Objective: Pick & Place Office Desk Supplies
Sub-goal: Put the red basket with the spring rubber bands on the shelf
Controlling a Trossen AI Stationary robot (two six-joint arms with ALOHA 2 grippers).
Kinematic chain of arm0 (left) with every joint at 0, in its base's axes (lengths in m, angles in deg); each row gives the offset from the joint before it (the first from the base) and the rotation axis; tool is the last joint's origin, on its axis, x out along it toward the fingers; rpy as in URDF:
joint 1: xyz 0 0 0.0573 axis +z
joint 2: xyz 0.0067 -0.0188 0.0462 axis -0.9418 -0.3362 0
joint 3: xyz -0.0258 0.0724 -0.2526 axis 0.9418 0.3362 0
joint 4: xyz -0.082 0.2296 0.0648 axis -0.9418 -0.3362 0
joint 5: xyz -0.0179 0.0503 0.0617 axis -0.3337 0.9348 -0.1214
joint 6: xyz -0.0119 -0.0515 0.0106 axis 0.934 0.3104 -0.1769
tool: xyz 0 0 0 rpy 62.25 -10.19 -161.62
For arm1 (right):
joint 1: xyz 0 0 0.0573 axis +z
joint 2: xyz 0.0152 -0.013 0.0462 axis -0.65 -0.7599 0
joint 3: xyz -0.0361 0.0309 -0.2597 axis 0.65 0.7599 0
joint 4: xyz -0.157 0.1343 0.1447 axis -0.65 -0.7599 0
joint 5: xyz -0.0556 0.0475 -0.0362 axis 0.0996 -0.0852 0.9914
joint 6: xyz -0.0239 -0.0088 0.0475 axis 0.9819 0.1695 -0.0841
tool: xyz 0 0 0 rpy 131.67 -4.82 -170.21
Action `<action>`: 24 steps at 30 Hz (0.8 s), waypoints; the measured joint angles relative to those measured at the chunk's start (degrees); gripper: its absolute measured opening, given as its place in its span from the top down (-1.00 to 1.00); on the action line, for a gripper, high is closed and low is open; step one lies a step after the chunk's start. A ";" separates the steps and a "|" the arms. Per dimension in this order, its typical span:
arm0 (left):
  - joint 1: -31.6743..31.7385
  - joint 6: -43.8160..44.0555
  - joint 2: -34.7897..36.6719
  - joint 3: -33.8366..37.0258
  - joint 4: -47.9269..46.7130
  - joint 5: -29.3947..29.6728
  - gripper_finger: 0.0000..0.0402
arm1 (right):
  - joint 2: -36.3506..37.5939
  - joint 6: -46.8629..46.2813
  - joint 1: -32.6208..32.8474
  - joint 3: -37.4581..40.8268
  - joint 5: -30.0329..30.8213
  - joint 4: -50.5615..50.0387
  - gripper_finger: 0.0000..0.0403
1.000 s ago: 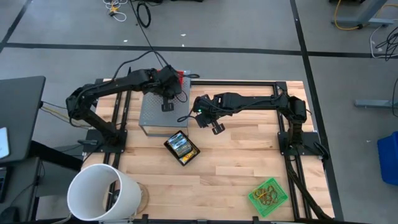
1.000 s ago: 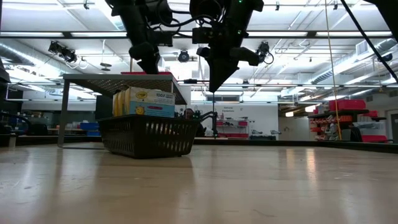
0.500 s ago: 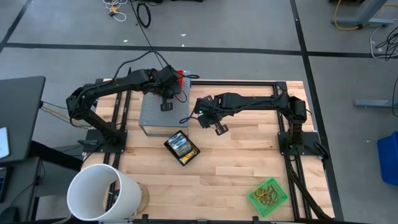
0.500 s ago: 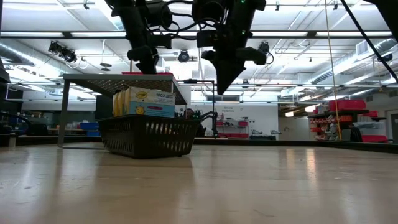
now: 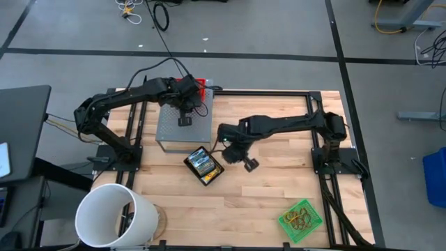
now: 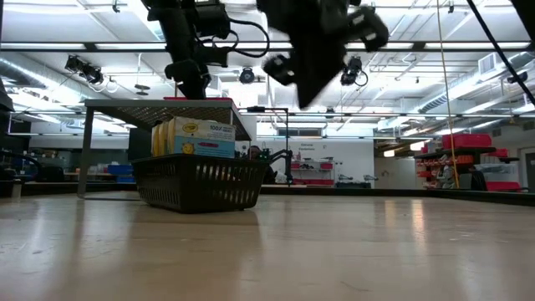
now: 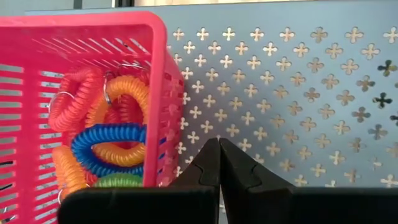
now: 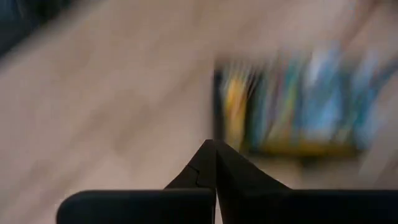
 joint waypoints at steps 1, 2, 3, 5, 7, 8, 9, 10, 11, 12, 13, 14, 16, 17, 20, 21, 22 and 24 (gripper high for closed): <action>0.01 0.00 0.00 0.00 0.18 0.00 1.00 | 0.76 0.72 0.22 1.11 -3.42 4.09 1.00; 0.01 -0.03 0.00 0.00 0.44 -0.02 1.00 | 1.67 1.00 0.25 2.44 -6.92 8.89 1.00; 0.03 -0.30 0.00 0.00 0.67 -0.19 1.00 | 2.75 0.79 0.13 3.83 -9.89 14.22 1.00; 0.06 -0.82 0.00 0.00 1.22 -1.52 1.00 | 5.29 -0.85 -0.29 6.89 -14.92 25.98 1.00; 0.03 -1.16 0.00 0.00 1.75 -2.84 1.00 | 8.39 -3.97 -0.50 10.29 -18.93 37.61 1.00; 0.03 -1.19 0.01 0.00 2.00 -3.02 1.00 | 10.00 -5.86 -0.42 12.14 -20.62 43.76 1.00; 0.01 -1.24 0.02 0.00 2.21 -3.01 1.00 | 11.88 -7.99 -0.15 14.30 -21.90 49.71 1.00; 0.02 -1.38 0.02 0.00 2.26 -3.07 1.00 | 14.05 -9.99 0.22 16.80 -22.48 55.51 1.00; 0.03 -1.51 0.02 0.00 2.26 -3.13 1.00 | 16.36 -11.82 0.58 19.64 -22.26 61.04 1.00; 0.03 -1.53 0.02 0.00 2.26 -3.23 1.00 | 18.89 -12.95 0.96 22.88 -21.59 65.67 1.00; 0.03 -1.57 0.02 0.00 2.26 -3.28 1.00 | 21.60 -13.58 1.29 26.47 -20.11 69.93 1.00; 0.03 -1.60 0.02 0.00 2.25 -3.28 1.00 | 24.57 -14.23 1.63 30.50 -17.72 73.58 1.00; 0.06 -1.72 0.02 0.00 2.05 -3.26 1.00 | 30.37 -14.73 2.13 38.78 -12.92 79.93 1.00; 0.05 -1.91 0.02 0.00 1.95 -3.21 1.00 | 33.30 -15.57 2.38 43.21 -10.64 82.46 1.00; 0.03 -2.04 0.05 0.00 1.55 -2.54 1.00 | 41.10 -18.57 2.75 54.10 -6.09 88.81 1.00; 0.03 -2.01 0.07 0.00 1.05 -2.43 1.00 | 43.25 -19.62 2.80 57.10 -4.91 89.67 1.00; 0.03 -1.78 0.07 0.00 0.54 -2.43 1.00 | 45.09 -20.29 2.76 59.50 -3.56 89.77 1.00; 0.03 -1.28 0.07 0.00 -0.18 -1.84 1.00 | 48.14 -21.38 2.73 64.02 0.12 89.73 1.00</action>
